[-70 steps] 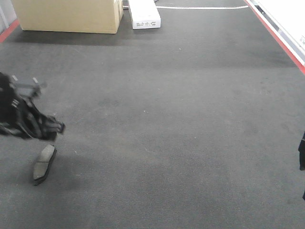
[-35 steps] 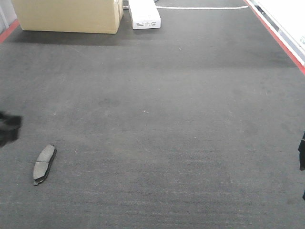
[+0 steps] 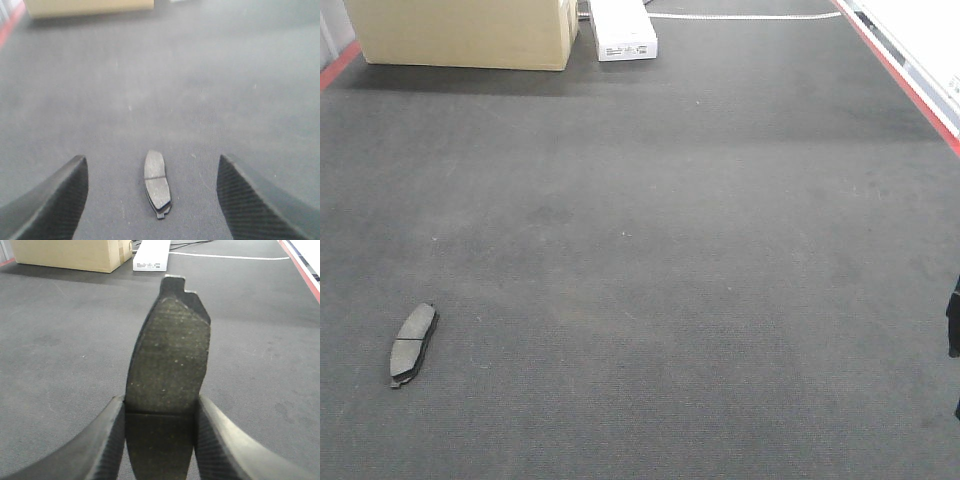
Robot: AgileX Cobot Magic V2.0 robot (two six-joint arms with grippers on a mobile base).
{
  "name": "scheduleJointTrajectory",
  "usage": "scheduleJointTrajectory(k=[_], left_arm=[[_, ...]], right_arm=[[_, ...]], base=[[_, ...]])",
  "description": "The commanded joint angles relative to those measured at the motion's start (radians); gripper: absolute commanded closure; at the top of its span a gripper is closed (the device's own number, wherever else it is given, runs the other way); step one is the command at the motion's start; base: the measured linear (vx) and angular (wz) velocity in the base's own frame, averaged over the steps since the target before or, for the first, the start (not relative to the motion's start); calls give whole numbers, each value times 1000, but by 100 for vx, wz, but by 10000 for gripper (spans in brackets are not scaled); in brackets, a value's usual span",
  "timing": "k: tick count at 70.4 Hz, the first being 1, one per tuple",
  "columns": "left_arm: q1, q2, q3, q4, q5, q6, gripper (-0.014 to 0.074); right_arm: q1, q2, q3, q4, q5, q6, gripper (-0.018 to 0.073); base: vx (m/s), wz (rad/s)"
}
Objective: Move and align brake pads A on conveyor
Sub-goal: 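Raise the open left gripper away from the placed pad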
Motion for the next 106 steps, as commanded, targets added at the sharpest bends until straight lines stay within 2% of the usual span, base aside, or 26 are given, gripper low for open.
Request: scheduleJointTrajectory(k=[1,14,82,91,99,106], left_arm=[[-6,-59,-1,-9,-75,4,73],[-6,-136,15,-9,-97,3,73],[-6,-136,15,-8,-84,3,73],[-6,-136,15,-8,-84,3,73],[-6,-136,15,-8,-84,3,73],[-6,-136,15,-8,-83,3,73]], right_arm=[[-1,4,-30,-4,-94,-8,564],[-1,4,-30,-4,-94,-8,564],[-1,4,-30,16,-104,-7,564],[-1,4,-31,-4,-94,-7,564],[-2,14,-60,-4,-80,54,561],[-2,78,-136,-4,2,83,559]], base=[[0,0],[0,0],[0,0],[0,0],[0,0],[0,0]])
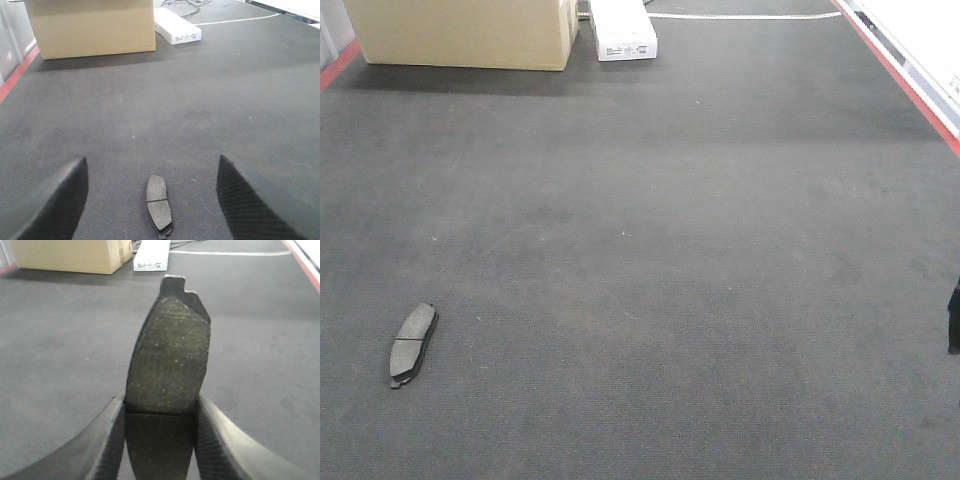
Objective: Move and align brake pads A on conveyor
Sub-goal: 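Raise the open left gripper away from the placed pad, then lower the right gripper to the belt and release its brake pad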
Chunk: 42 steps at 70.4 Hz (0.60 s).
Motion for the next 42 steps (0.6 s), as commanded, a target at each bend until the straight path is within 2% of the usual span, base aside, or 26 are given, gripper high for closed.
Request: scheduleJointTrajectory(k=[1,18,42], left_arm=[[-6,10,-20,-8,-66,0,73],[-6,10,-20,-8,-66,0,73],[-6,10,-20,-8,-66,0,73]], right_arm=[[-2,64,-107,-10,-24,26,558],[-2,342,-319,-18,246,26,552],[-2,766,-484,-44,316,26,543]], base=[[0,0],[0,0],[0,0]])
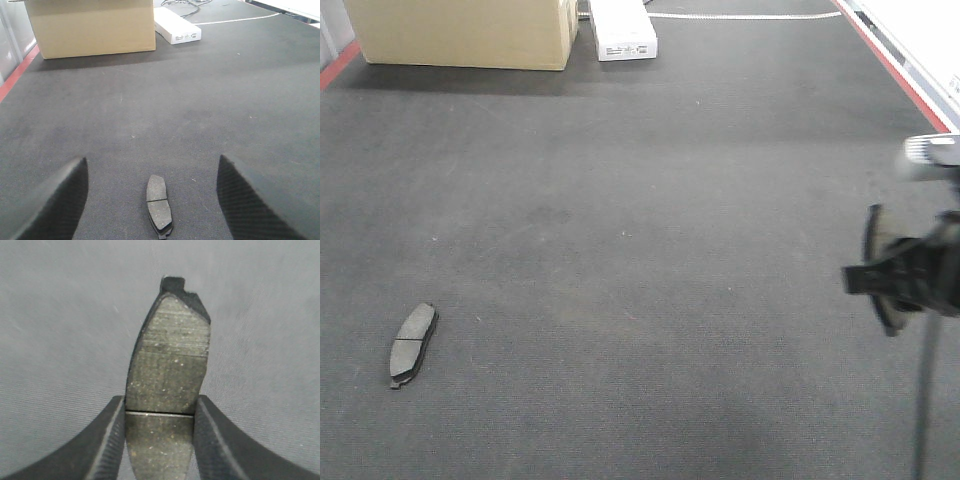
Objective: Move and align brake pads A on conveyor
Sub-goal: 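Lower the right gripper to the belt and release its brake pad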
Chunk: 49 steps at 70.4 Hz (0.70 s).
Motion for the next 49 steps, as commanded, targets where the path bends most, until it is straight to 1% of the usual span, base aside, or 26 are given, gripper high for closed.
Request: scheduleJointTrajectory(k=[1,10,24,49], left_arm=[[-6,10,-20,-8,-68,0,73],[-6,10,-20,-8,-68,0,73],[-6,10,-20,-8,-68,0,73],[-6,10,-20,-8,-68,0,73]], right_arm=[[-2,97,-76,-16,-49,0,543],[-2,225,-116,-11,-45,-2,541],[-3,403,-162,-9,-23,-39,533],[-4,597,-230,-8,-18,-34,515]], base=[[0,0],[0,0],[0,0],[0,0]])
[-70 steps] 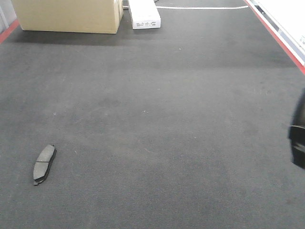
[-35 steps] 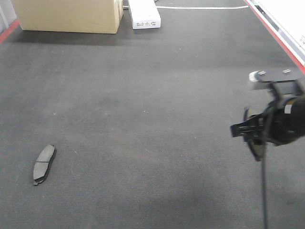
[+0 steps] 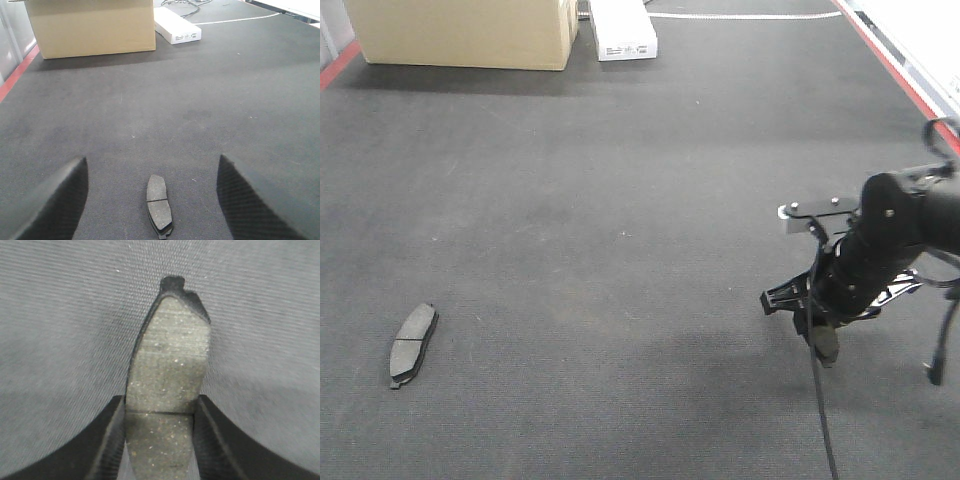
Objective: Move and align brake pads A on conveyor
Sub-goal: 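Lower the right gripper to the belt and release its brake pad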
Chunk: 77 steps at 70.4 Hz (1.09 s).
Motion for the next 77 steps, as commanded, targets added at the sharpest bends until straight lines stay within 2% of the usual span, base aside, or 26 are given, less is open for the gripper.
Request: scheduleJointTrajectory(k=[1,13,31,39,52,77], left_arm=[[-6,10,-20,-8,-68,-1,73],[-6,10,-20,-8,-68,-1,73],[-6,10,-20,-8,-68,-1,73],[-6,10,-20,-8,-68,-1,73],[-6,10,-20,-8,-68,-1,73],[-6,10,-20,-8,-68,-1,73]], right_arm=[[-4,-6,-51,-6,-27,-4,512],[-4,52,-85,-12,-25,26,435],[-4,67,-93,-83,-54,44,137],[-4,52,-93,-101,-62,35,57],[-2,-40,-91,-114,-49,34,48],[0,-415,-91,-103,21,-11,62]], base=[[0,0],[0,0],[0,0],[0,0],[0,0],[0,0]])
